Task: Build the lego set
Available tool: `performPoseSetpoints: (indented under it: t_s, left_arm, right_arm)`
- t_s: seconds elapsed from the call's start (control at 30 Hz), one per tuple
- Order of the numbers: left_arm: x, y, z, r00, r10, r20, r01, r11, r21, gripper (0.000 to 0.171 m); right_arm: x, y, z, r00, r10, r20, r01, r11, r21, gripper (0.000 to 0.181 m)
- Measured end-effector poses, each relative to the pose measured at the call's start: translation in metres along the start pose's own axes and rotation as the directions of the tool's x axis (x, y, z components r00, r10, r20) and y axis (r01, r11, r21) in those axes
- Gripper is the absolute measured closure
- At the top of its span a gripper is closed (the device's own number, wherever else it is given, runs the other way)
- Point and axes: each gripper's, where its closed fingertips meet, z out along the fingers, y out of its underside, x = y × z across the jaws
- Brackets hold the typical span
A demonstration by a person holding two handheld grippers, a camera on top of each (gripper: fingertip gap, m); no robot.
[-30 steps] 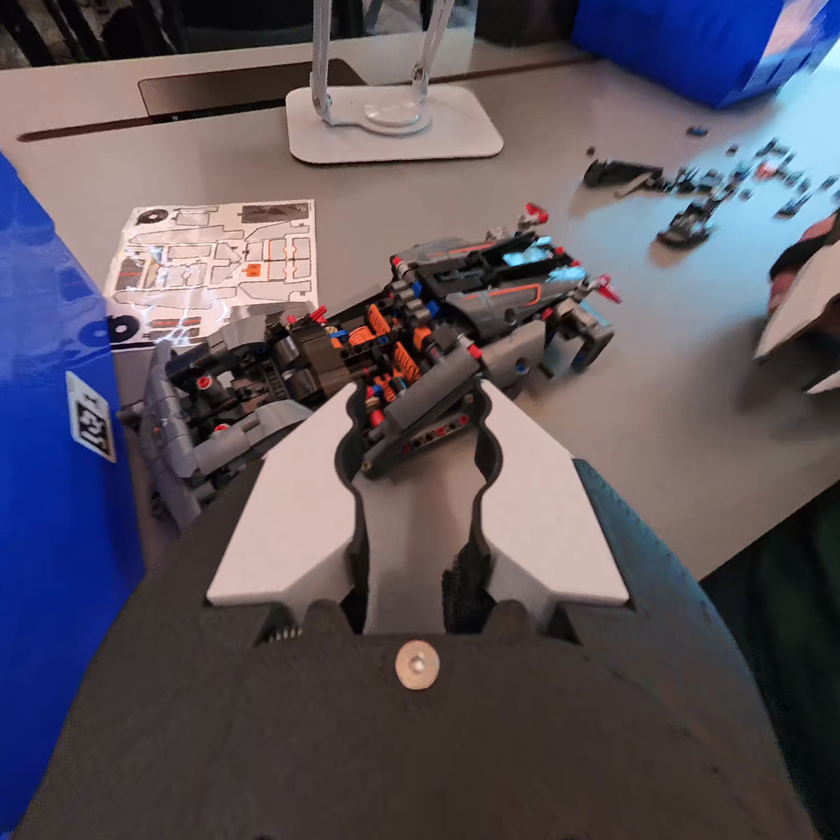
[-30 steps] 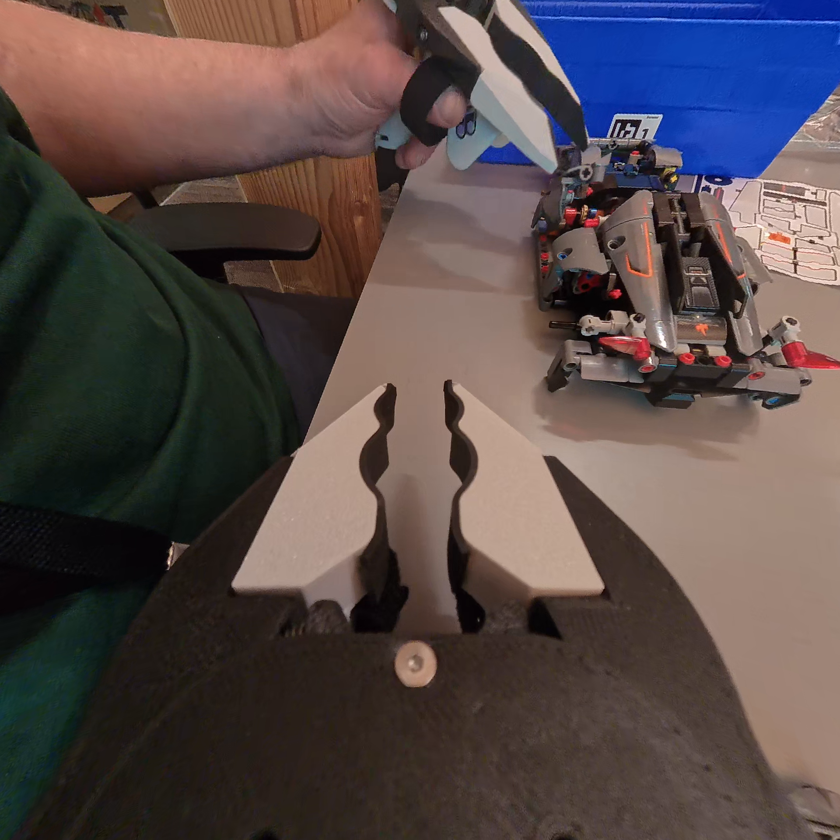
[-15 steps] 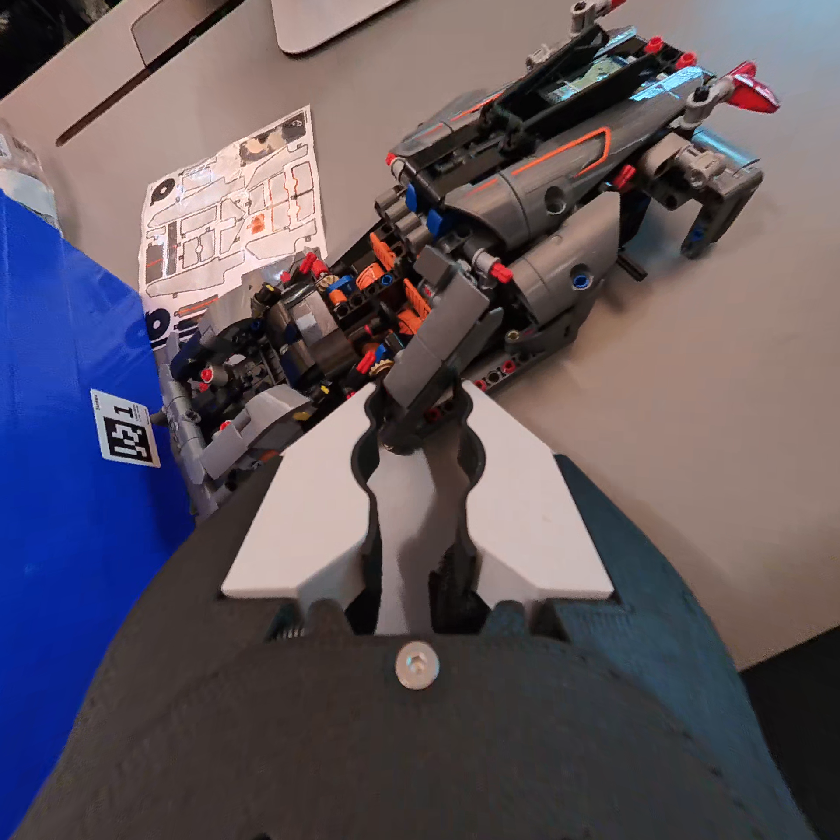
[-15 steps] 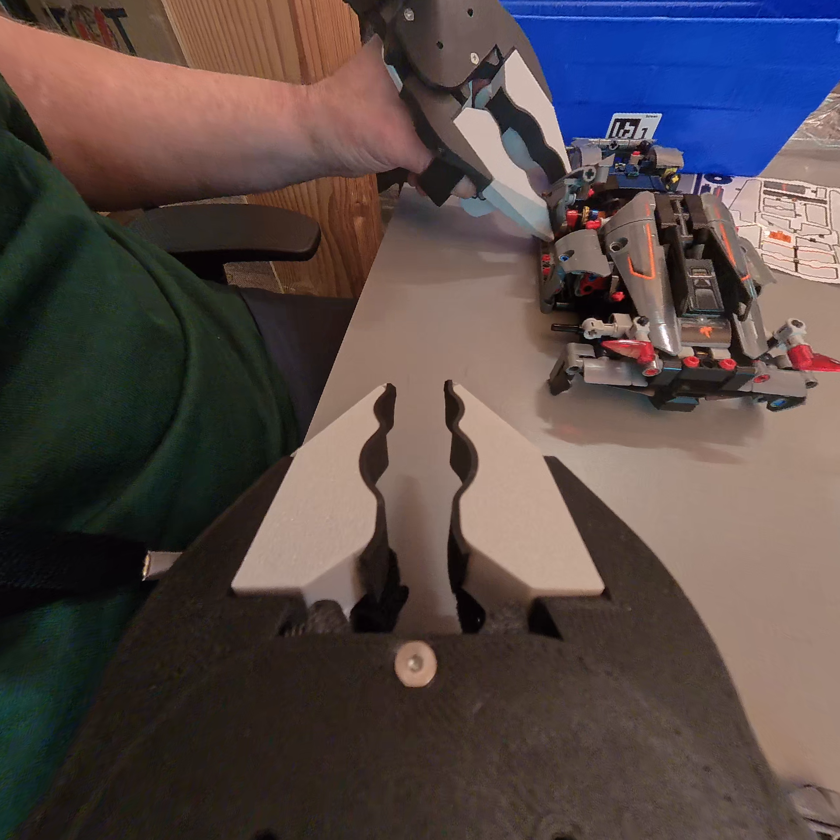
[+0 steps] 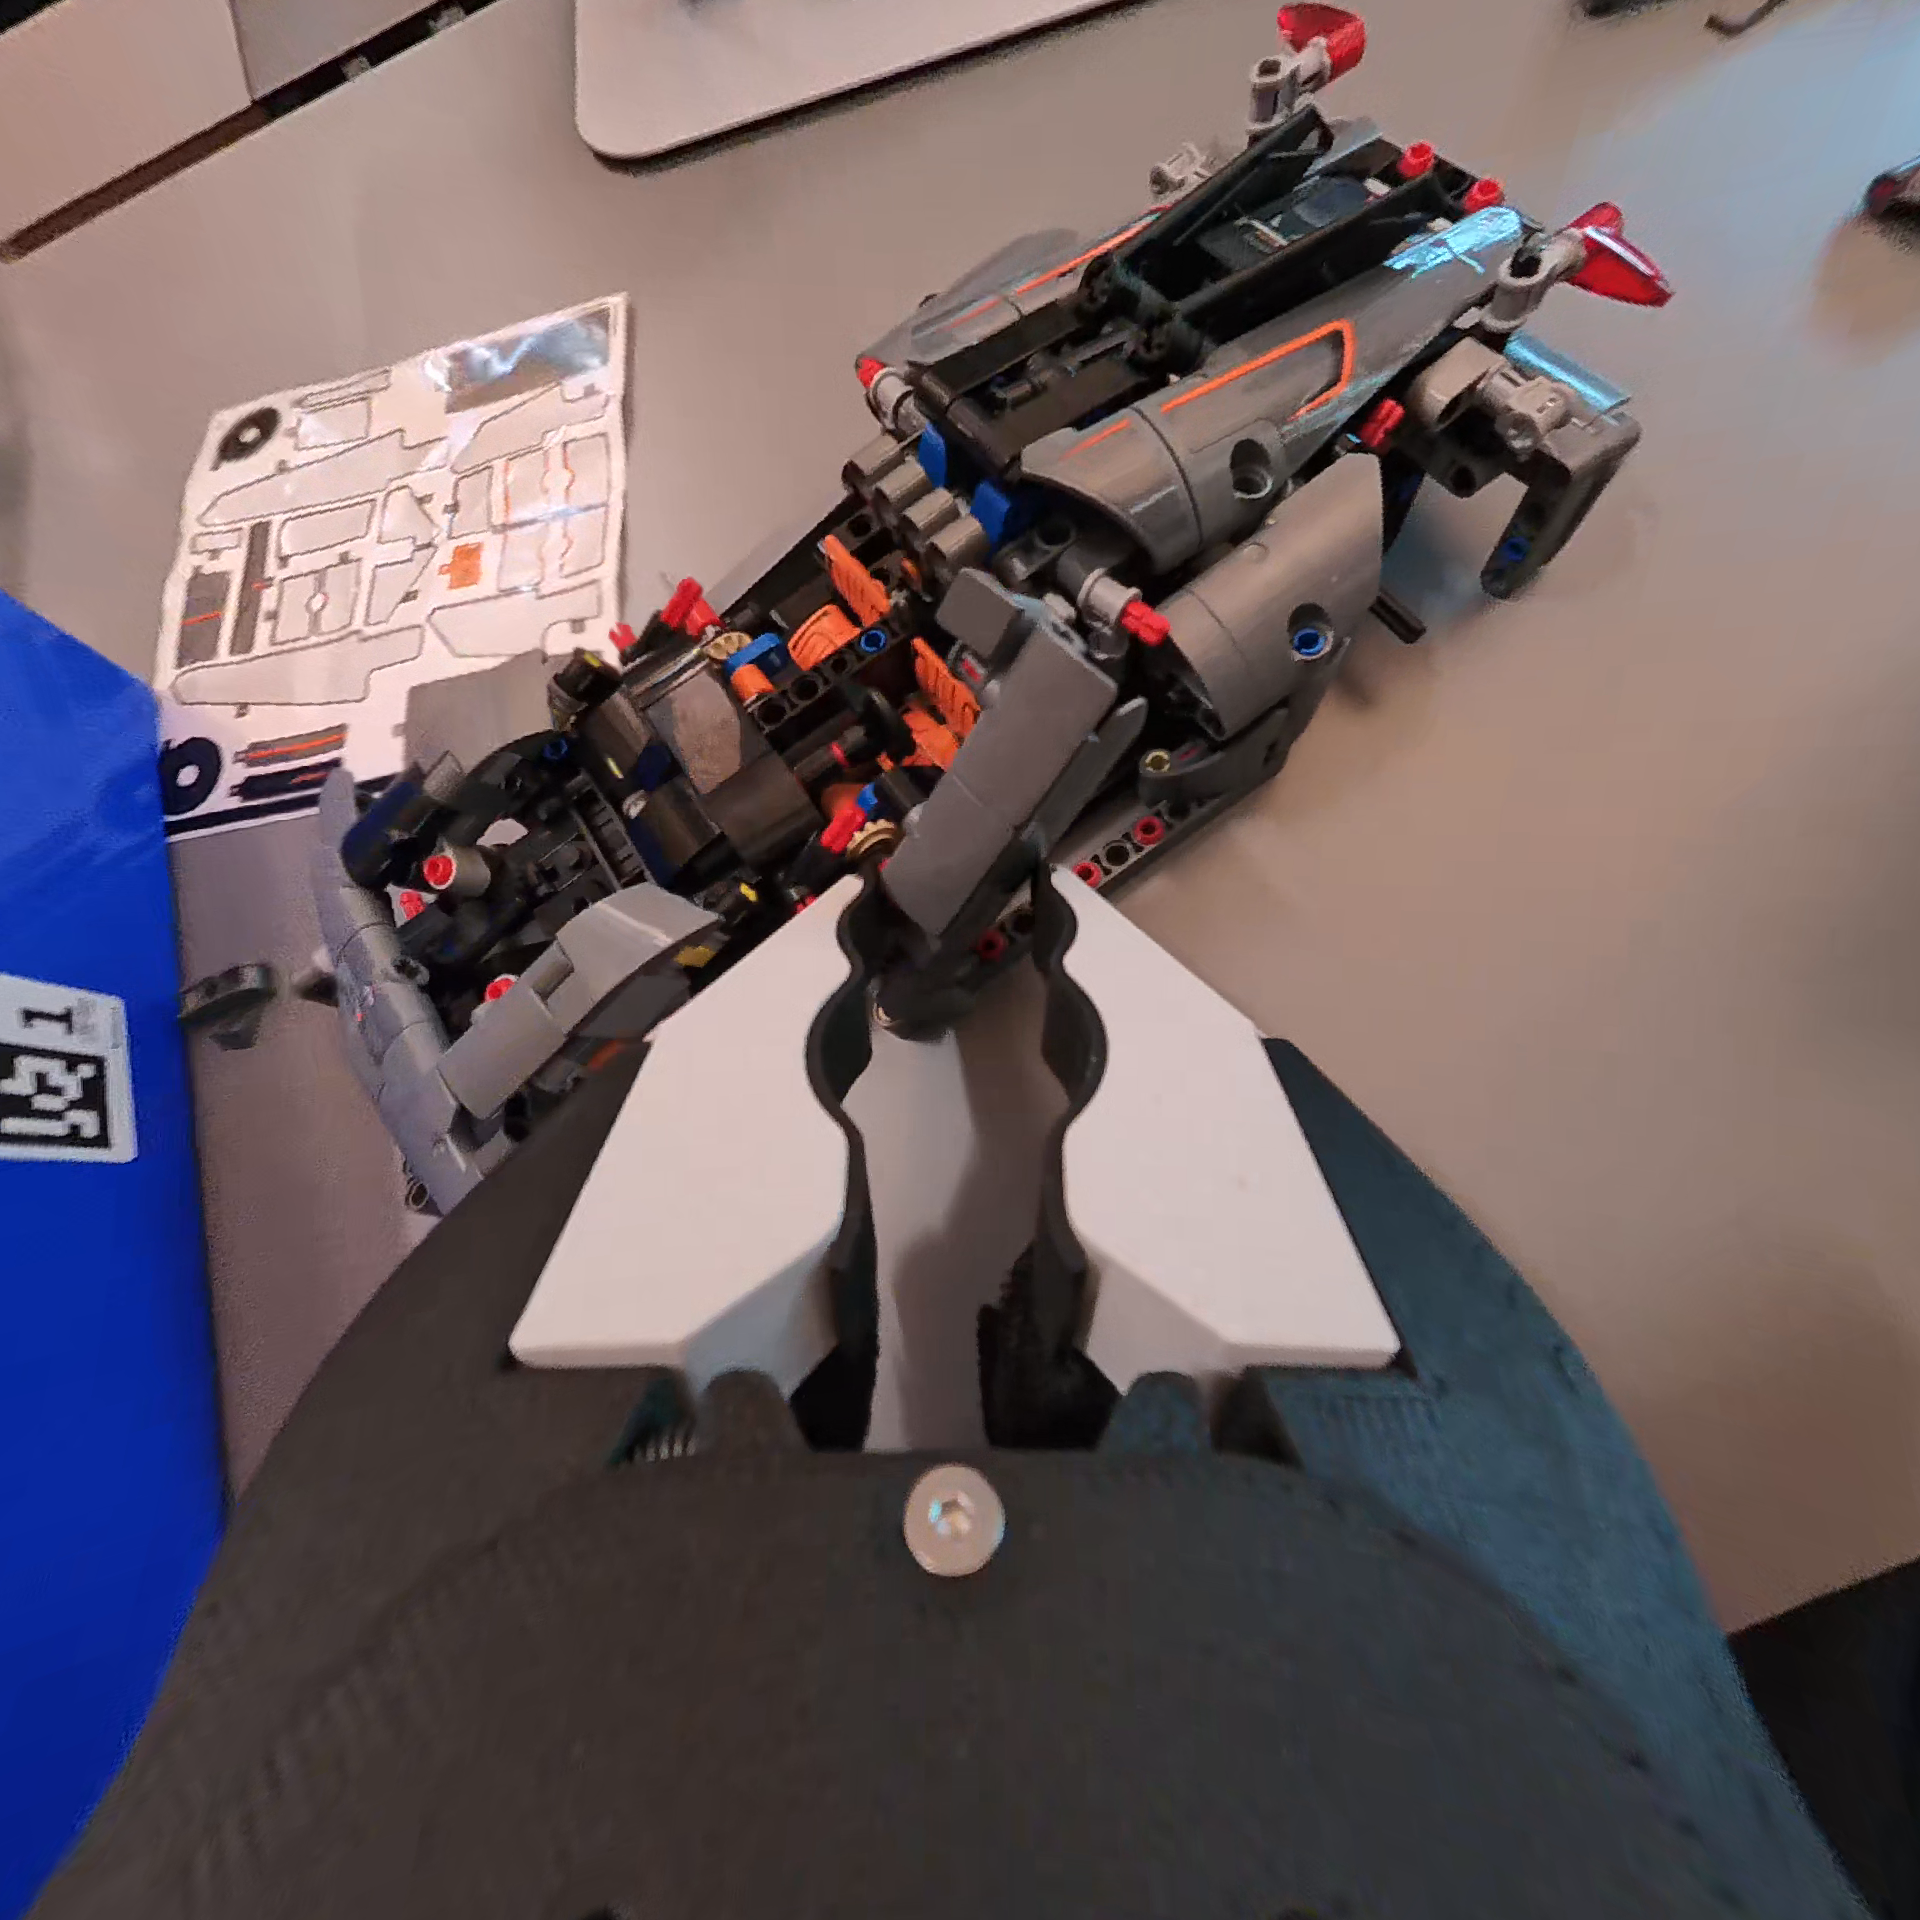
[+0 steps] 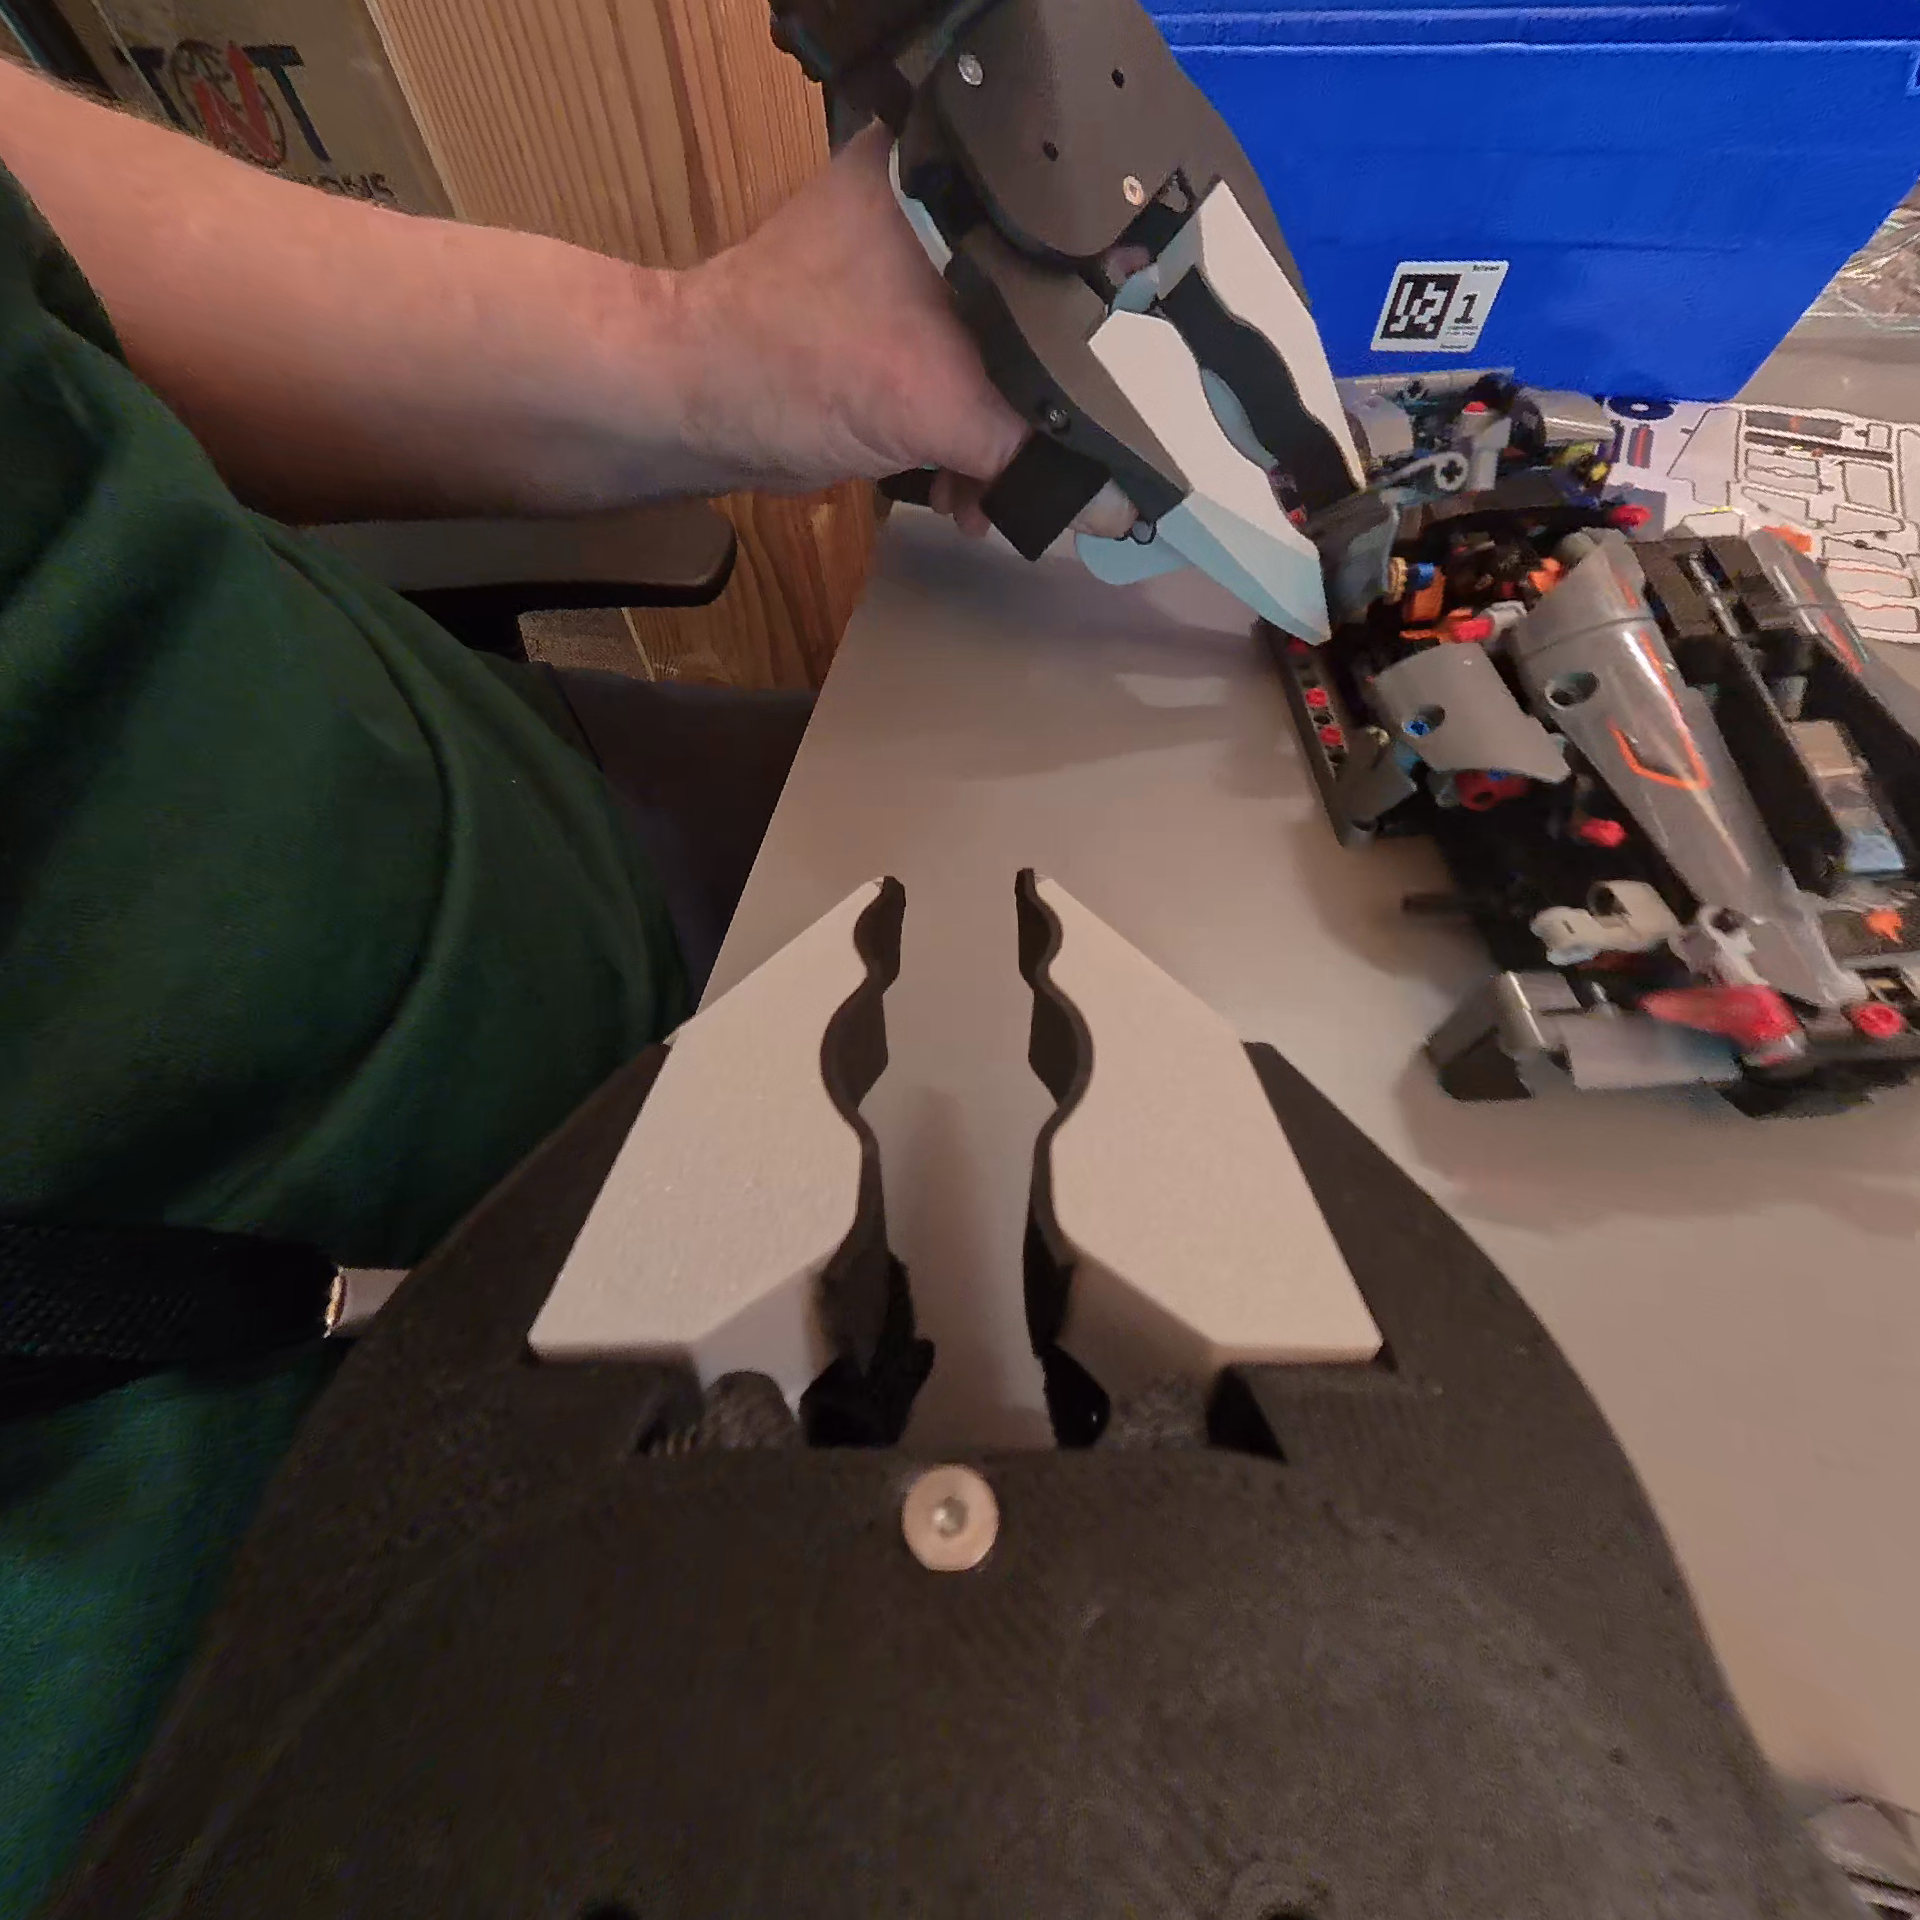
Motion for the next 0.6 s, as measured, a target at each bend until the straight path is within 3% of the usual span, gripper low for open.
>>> performPoseSetpoints:
  t_s: [0.17, 0.3, 0.37, 0.43, 0.6]
  left_arm:
    - [0.033, -0.015, 0.006, 0.996, -0.001, -0.092, 0.003, 1.0, 0.025, 0.144]
    - [0.055, -0.029, -0.004, 0.984, 0.086, -0.156, -0.07, 0.991, 0.11, 0.138]
    - [0.043, -0.037, -0.017, 0.986, 0.137, -0.099, -0.12, 0.979, 0.163, 0.134]
    - [0.023, -0.043, -0.028, 0.985, 0.165, -0.043, -0.154, 0.969, 0.192, 0.119]
    - [-0.017, -0.029, -0.02, 0.96, 0.278, -0.004, -0.277, 0.958, 0.079, 0.076]
  right_arm:
    - [0.0, -0.001, -0.001, 1.0, 0.003, 0.003, -0.003, 1.0, 0.005, 0.161]
    - [0.0, -0.002, -0.002, 1.0, 0.008, 0.007, -0.009, 1.0, 0.019, 0.161]
    - [0.0, -0.003, -0.003, 1.0, 0.015, 0.009, -0.016, 0.999, 0.028, 0.161]
    - [0.001, -0.004, -0.004, 1.0, 0.019, 0.01, -0.02, 0.999, 0.032, 0.161]
    - [0.0, -0.004, -0.003, 1.0, 0.02, 0.011, -0.021, 0.999, 0.028, 0.16]
